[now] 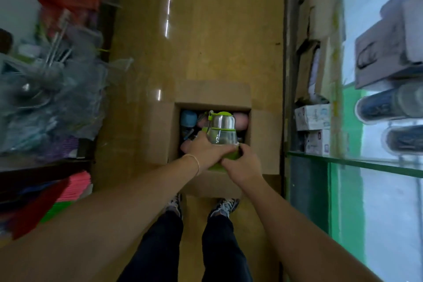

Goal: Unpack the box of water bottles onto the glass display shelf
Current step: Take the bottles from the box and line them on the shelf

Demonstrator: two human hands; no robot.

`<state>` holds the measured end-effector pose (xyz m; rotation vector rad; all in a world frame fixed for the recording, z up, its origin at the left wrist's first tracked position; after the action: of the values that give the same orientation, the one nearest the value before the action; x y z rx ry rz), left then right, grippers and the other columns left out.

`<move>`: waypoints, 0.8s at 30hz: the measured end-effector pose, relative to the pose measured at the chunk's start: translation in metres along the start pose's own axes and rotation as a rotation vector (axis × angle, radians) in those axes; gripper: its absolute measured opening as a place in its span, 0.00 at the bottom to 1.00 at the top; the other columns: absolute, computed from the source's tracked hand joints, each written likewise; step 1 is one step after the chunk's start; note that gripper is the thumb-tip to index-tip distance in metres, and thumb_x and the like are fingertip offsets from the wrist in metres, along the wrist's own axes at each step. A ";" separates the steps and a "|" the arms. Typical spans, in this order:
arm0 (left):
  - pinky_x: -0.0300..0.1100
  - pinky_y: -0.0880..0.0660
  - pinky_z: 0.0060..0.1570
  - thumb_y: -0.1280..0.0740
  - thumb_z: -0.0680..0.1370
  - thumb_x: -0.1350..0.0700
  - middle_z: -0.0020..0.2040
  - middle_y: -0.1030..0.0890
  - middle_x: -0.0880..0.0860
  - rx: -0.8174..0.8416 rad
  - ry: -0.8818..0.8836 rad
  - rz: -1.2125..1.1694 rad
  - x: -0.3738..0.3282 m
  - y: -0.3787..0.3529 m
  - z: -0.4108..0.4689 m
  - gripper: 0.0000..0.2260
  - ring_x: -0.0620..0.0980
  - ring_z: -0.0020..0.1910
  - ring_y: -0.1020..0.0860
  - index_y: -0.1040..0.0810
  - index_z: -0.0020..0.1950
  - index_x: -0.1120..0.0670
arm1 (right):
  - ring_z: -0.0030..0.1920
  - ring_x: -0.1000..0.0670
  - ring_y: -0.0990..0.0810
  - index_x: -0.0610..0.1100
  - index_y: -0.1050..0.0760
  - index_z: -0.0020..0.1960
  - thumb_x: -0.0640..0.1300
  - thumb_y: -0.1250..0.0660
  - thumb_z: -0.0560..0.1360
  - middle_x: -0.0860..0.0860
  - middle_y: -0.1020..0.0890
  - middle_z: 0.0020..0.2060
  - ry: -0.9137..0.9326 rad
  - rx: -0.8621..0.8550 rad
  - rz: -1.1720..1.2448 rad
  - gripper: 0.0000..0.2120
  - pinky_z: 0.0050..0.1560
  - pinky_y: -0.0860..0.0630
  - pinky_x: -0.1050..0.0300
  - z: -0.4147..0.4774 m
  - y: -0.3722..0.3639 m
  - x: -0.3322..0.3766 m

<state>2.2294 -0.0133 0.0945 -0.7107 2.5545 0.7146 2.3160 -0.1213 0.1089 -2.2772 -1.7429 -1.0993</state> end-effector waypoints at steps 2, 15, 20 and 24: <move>0.43 0.23 0.49 0.20 0.55 0.33 0.46 0.22 0.42 -0.016 -0.058 0.042 -0.029 0.020 -0.032 0.39 0.43 0.47 0.22 0.30 0.58 0.49 | 0.47 0.52 0.20 0.51 0.24 0.54 0.47 0.25 0.67 0.54 0.18 0.46 0.038 -0.029 0.025 0.17 0.45 0.22 0.55 -0.030 0.015 0.030; 0.50 0.21 0.53 0.21 0.59 0.37 0.48 0.22 0.47 -0.056 -0.436 0.081 -0.158 0.118 -0.172 0.34 0.48 0.49 0.21 0.28 0.56 0.51 | 0.41 0.50 0.18 0.50 0.23 0.45 0.46 0.25 0.65 0.53 0.17 0.39 0.271 -0.275 0.107 0.11 0.41 0.19 0.52 -0.168 0.083 0.174; 0.49 0.21 0.52 0.21 0.60 0.38 0.48 0.22 0.48 -0.023 -0.590 0.076 -0.199 0.150 -0.225 0.32 0.47 0.48 0.22 0.29 0.56 0.51 | 0.40 0.51 0.19 0.46 0.21 0.47 0.47 0.24 0.63 0.53 0.18 0.38 0.370 -0.417 0.129 0.14 0.34 0.27 0.60 -0.223 0.102 0.217; 0.45 0.21 0.50 0.21 0.64 0.40 0.46 0.22 0.46 0.007 -0.757 0.094 -0.225 0.166 -0.267 0.24 0.46 0.46 0.22 0.28 0.49 0.47 | 0.43 0.52 0.17 0.48 0.20 0.52 0.51 0.25 0.60 0.53 0.16 0.42 0.436 -0.521 0.156 0.21 0.40 0.20 0.55 -0.259 0.113 0.237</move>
<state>2.2534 0.0406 0.4763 -0.2384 1.8954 0.8101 2.3112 -0.0863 0.4760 -2.1225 -1.1928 -2.0090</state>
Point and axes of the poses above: each hand's wrist, its own z-axis towards the middle knuckle, its own y-axis out of the back of the hand, x = y × z, the point moved 4 cm from there along z, towards the middle knuckle
